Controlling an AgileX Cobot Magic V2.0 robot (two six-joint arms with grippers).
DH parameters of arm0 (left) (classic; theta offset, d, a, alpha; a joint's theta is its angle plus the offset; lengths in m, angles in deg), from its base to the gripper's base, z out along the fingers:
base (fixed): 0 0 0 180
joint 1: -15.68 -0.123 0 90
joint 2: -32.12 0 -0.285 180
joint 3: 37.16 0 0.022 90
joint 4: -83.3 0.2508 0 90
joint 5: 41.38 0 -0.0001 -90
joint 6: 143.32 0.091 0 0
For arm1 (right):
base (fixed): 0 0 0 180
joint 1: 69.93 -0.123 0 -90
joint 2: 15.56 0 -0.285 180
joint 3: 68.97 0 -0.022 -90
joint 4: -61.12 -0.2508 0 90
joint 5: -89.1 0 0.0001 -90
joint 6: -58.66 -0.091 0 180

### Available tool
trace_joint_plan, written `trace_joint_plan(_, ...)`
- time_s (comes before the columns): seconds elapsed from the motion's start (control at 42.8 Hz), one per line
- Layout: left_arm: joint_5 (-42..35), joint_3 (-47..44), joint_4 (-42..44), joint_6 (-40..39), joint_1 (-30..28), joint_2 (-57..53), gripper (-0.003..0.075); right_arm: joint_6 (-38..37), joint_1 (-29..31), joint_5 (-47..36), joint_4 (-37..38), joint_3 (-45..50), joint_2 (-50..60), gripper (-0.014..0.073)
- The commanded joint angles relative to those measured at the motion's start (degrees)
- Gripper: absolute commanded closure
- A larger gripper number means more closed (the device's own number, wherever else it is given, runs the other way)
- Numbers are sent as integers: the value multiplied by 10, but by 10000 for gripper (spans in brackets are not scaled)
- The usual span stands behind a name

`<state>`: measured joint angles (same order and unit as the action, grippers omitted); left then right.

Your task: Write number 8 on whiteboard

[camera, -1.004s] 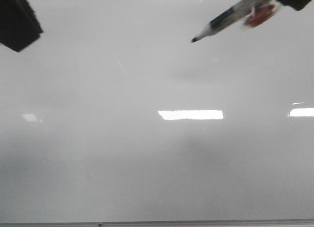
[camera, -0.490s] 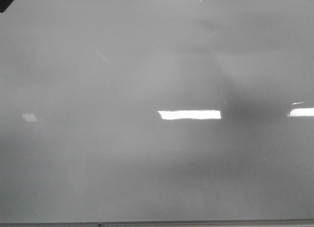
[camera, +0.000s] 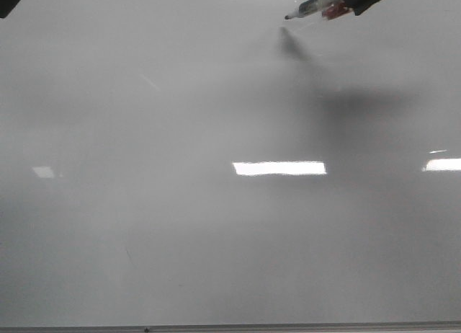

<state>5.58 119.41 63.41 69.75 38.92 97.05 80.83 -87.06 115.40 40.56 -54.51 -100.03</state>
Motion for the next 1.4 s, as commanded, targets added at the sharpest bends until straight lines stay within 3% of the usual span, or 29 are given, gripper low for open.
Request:
trace_joint_plan(0.0, -32, 15, -18, -6, -2, -8, 281, 4, 1, -29, 0, -36, -9, 663)
trace_joint_plan(0.233, -32, 15, -18, -6, -2, -8, 281, 8, -9, 35, 26, -28, -47, 663)
trace_joint_plan(0.444, -32, 15, -18, -6, -2, -8, 281, -14, 16, 16, 39, 60, -26, 662)
trace_joint_plan(0.584, -32, 15, -18, -6, -2, -8, 281, -14, -11, -29, 32, 100, -34, 662)
trace_joint_plan(0.77, -32, 15, -18, -6, -2, -8, 281, -15, -37, -56, 25, 65, -64, 662)
trace_joint_plan(1.051, -29, 15, -18, -6, -2, -8, 281, -22, 17, -15, 25, 10, -63, 662)
trace_joint_plan(1.191, -33, 15, -18, -6, -2, -8, 281, -13, -11, -4, 25, -23, -67, 662)
trace_joint_plan(1.377, -33, 15, -18, -6, -2, -8, 281, -5, -28, 79, 29, -32, -51, 662)
